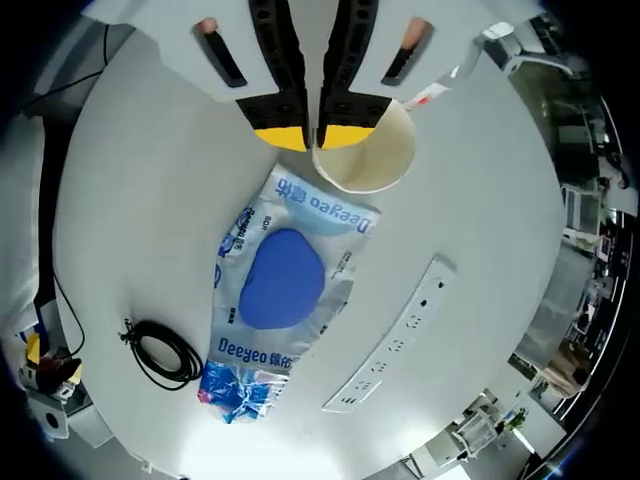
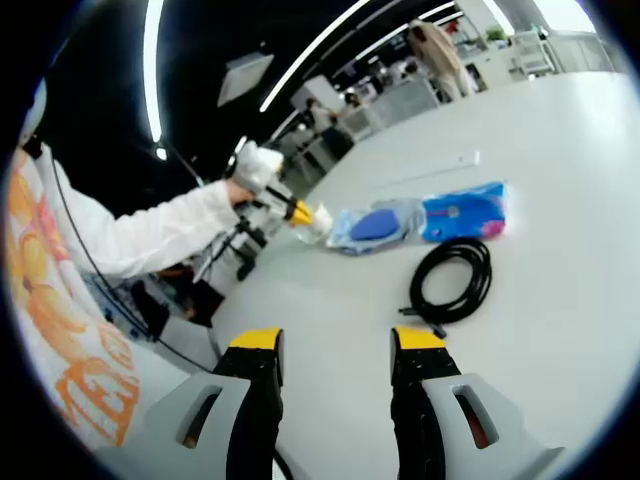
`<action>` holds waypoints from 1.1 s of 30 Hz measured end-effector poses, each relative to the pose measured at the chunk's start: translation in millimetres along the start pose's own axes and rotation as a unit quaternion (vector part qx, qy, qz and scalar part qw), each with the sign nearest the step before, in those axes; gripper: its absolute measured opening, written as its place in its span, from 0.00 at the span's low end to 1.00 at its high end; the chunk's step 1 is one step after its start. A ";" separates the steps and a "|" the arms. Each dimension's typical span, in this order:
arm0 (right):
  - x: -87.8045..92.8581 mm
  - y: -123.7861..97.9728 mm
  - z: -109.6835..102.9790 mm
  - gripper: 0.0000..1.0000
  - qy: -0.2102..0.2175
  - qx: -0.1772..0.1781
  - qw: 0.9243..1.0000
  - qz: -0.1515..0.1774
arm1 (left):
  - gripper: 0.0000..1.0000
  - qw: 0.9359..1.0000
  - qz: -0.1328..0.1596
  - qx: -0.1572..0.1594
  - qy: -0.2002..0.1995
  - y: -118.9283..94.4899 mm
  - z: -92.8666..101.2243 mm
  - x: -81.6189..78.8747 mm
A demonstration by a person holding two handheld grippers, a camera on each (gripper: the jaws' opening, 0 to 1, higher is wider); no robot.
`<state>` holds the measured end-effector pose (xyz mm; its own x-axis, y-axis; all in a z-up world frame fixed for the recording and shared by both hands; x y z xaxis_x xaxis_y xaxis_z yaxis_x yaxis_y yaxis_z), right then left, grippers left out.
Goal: Arrange the tabletop items into an orderly group along one side of the table until the central work area is clear of visible clutter.
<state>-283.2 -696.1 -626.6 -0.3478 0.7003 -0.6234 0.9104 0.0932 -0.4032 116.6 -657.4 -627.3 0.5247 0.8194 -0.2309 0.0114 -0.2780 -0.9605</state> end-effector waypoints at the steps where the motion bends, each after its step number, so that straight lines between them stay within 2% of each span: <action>1: 0.3 0.0 0.1 0.41 0.001 0.001 1.000 0.000 | 0.05 1.000 0.005 -0.001 -0.001 -0.6 0.3 0.1; 3: 0.6 0.0 0.8 0.41 0.002 0.001 1.000 0.001 | 0.09 1.000 0.011 -0.005 -0.005 -0.9 0.0 0.6; 7: 0.3 -0.3 0.4 0.41 -0.001 0.000 1.000 0.000 | 0.26 0.999 0.011 -0.029 -0.016 -6.3 -0.1 2.5; 10: -2.2 -1.0 0.8 0.41 -0.002 0.000 1.000 0.005 | 0.33 0.998 0.034 -0.039 -0.031 -11.2 3.6 1.7; 12: -3.0 -1.2 0.8 0.42 -0.005 0.001 1.000 0.006 | 0.36 0.996 0.061 -0.048 -0.050 -13.3 6.6 1.4; 15: -4.2 -2.1 -0.6 0.43 -0.011 0.001 1.000 0.006 | 0.44 0.992 0.075 -0.065 -0.074 -19.6 8.9 5.7; 17: -5.0 -3.4 -1.7 0.44 -0.013 0.001 1.000 0.009 | 0.45 0.992 0.075 -0.070 -0.073 -26.4 13.7 9.1; 20: -5.4 -5.3 -1.6 0.48 -0.013 0.004 1.000 0.015 | 0.47 0.990 0.077 -0.097 -0.069 -38.6 19.2 14.3; 25: -3.8 -7.8 -3.6 0.54 -0.017 0.009 1.000 0.021 | 0.52 0.983 0.103 -0.118 -0.098 -55.9 31.5 25.5; 26: -3.7 -8.3 -4.5 0.55 -0.019 0.009 1.000 0.021 | 0.53 0.978 0.126 -0.124 -0.111 -58.1 34.6 27.6; 28: -4.8 -9.9 -7.5 0.58 -0.021 0.011 0.999 0.023 | 0.56 0.970 0.153 -0.120 -0.148 -60.6 41.5 34.0; 31: -7.2 -12.2 -11.5 0.64 -0.029 0.016 0.999 0.031 | 0.63 0.955 0.188 -0.123 -0.196 -66.5 49.5 43.3; 32: -7.8 -13.1 -13.0 0.66 -0.033 0.020 0.999 0.032 | 0.66 0.948 0.201 -0.126 -0.215 -69.2 53.1 47.3; 33: -8.1 -13.7 -13.8 0.68 -0.035 0.022 0.999 0.034 | 0.70 0.944 0.206 -0.125 -0.224 -70.6 55.9 50.1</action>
<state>-289.7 -693.2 -606.7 -0.3018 0.6520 -0.6955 0.9222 0.0147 -0.3864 94.4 -568.7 -579.7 0.1162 0.7303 -0.6732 0.1149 -0.6831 -0.7212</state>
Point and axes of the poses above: the point that each gripper's makers call its tool centre point, and the gripper's own axes: y roughly forward along the fingers, z roughly to its right, x roughly out of its underside, the point moved 8 cm from there along -y, roughly backward along the fingers, and after that the axes turned 6 degrees about y, right-handed, at the moved point
